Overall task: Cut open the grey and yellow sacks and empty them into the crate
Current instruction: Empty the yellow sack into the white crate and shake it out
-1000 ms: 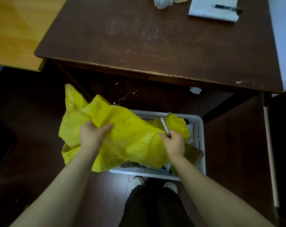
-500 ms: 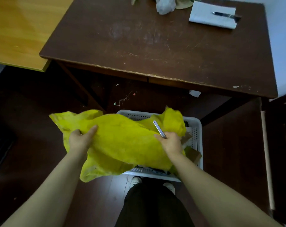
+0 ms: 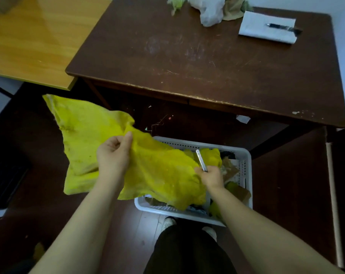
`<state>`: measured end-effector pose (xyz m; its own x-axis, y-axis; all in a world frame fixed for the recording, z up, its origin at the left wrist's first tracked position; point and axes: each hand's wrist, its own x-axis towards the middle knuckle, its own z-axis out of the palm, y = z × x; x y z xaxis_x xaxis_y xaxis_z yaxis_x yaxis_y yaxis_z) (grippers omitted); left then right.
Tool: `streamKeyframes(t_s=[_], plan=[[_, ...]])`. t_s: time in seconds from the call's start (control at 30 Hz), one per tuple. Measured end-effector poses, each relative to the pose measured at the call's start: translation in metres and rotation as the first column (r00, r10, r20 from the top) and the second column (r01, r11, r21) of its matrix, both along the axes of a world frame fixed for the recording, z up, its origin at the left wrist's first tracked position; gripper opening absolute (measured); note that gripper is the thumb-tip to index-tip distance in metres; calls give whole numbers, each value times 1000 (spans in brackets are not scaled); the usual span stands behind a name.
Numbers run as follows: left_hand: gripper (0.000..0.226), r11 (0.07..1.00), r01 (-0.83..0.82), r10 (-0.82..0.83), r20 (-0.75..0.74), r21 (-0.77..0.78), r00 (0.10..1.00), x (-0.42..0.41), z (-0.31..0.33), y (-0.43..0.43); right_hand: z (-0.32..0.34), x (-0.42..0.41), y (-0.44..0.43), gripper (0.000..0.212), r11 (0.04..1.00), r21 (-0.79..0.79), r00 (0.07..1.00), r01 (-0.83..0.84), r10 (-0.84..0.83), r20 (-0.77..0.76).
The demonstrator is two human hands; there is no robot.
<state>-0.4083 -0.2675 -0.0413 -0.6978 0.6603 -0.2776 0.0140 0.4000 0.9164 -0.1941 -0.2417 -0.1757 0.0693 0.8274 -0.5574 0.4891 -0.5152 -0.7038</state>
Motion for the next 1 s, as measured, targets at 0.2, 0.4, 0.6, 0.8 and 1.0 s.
streamKeyframes(t_s=[0.2,0.4,0.6,0.8,1.0], plan=[[30,990,48,-53,32,134,998,14,12,5,4,-1,6,46,999,-12,999,-48,48,19],[28,983,184,-184,32,22,982,34,0,10,58,-17,24,50,990,118,946,-77,110,-306],[16,974,222,-225,160,33,961,50,5,11,90,-48,29,36,968,135,846,-210,249,-470],[67,958,-135,89,-186,-254,979,2,-24,-34,84,-35,30,14,968,-82,852,236,-247,-462],[133,883,21,-5,36,-469,999,-14,-80,-58,86,-33,35,12,946,-142,818,291,-323,-476]])
